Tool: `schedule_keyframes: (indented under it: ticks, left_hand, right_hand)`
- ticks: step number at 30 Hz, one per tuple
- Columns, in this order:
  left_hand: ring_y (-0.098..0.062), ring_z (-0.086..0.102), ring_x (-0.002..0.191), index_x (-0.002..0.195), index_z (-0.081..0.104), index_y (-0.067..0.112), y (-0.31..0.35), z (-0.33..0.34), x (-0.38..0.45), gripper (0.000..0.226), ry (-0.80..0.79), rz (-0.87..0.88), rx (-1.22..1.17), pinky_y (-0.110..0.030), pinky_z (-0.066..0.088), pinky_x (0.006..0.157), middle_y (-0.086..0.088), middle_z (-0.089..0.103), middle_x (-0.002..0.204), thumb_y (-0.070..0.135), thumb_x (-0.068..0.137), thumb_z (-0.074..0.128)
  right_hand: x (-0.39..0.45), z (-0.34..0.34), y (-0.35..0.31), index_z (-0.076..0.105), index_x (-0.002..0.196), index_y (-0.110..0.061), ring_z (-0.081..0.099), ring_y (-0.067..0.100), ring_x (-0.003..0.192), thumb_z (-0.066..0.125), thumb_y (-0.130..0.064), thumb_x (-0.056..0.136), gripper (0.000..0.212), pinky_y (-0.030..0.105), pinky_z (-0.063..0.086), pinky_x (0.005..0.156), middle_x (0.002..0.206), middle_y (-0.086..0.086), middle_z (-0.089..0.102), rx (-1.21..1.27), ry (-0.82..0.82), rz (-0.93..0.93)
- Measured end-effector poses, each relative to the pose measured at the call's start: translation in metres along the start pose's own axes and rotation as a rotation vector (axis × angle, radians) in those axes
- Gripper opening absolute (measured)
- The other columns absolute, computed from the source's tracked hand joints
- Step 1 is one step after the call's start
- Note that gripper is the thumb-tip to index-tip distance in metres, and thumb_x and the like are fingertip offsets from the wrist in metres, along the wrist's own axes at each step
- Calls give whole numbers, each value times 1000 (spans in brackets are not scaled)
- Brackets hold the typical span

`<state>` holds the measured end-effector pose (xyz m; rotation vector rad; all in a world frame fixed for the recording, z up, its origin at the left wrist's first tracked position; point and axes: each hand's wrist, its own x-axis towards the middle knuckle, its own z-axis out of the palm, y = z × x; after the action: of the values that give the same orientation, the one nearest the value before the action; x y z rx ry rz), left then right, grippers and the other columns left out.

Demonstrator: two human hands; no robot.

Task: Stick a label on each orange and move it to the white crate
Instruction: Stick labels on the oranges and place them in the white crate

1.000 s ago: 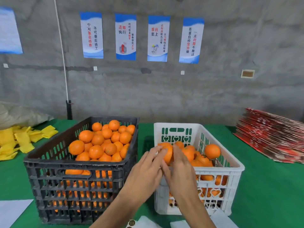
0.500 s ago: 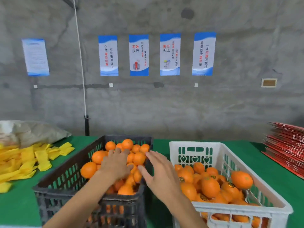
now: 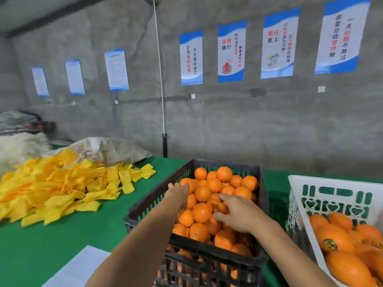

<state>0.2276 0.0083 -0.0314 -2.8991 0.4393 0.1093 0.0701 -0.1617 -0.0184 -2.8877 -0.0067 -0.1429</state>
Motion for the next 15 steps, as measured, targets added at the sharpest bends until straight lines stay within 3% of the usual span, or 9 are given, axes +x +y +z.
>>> schedule_keyframes:
  ticks: [3, 6, 10, 12, 15]
  left_hand:
    - [-46, 35, 142, 151, 34, 9, 1, -8, -11, 70, 9, 54, -53, -52, 40, 115, -20, 44, 148, 16, 92, 71]
    - [-42, 41, 133, 145, 40, 13, 11, -30, -38, 64, 190, 206, -89, -52, 42, 111, -19, 47, 136, 24, 89, 71]
    - [-29, 46, 118, 146, 44, 23, 39, -46, -107, 79, 564, 535, -606, -45, 42, 104, -5, 49, 125, 28, 74, 78]
    - [-17, 49, 122, 143, 48, 29, 58, -40, -150, 76, 747, 672, -856, -38, 46, 102, 6, 51, 128, 26, 72, 73]
    - [-11, 45, 136, 149, 44, 28, 86, -25, -205, 75, 917, 756, -1028, -30, 41, 112, 12, 47, 143, 22, 80, 73]
  right_hand:
    - [-2, 3, 2, 32, 157, -30, 42, 29, 143, 58, -59, 94, 75, 46, 40, 112, 158, 4, 42, 25, -11, -6]
    - [-9, -1, 0, 31, 158, -28, 38, 23, 146, 57, -55, 97, 72, 44, 38, 115, 161, 1, 39, 162, 121, -23]
    - [-35, -20, -15, 33, 156, -27, 40, 18, 144, 49, -53, 102, 62, 35, 34, 116, 158, -3, 42, 527, 407, -24]
    - [-62, -31, -23, 43, 148, -34, 49, 12, 134, 50, -51, 102, 50, 32, 40, 111, 145, -11, 52, 595, 567, -65]
    - [-117, -34, -30, 44, 144, -41, 48, -2, 125, 52, -52, 100, 46, 26, 43, 104, 136, -25, 47, 566, 745, -112]
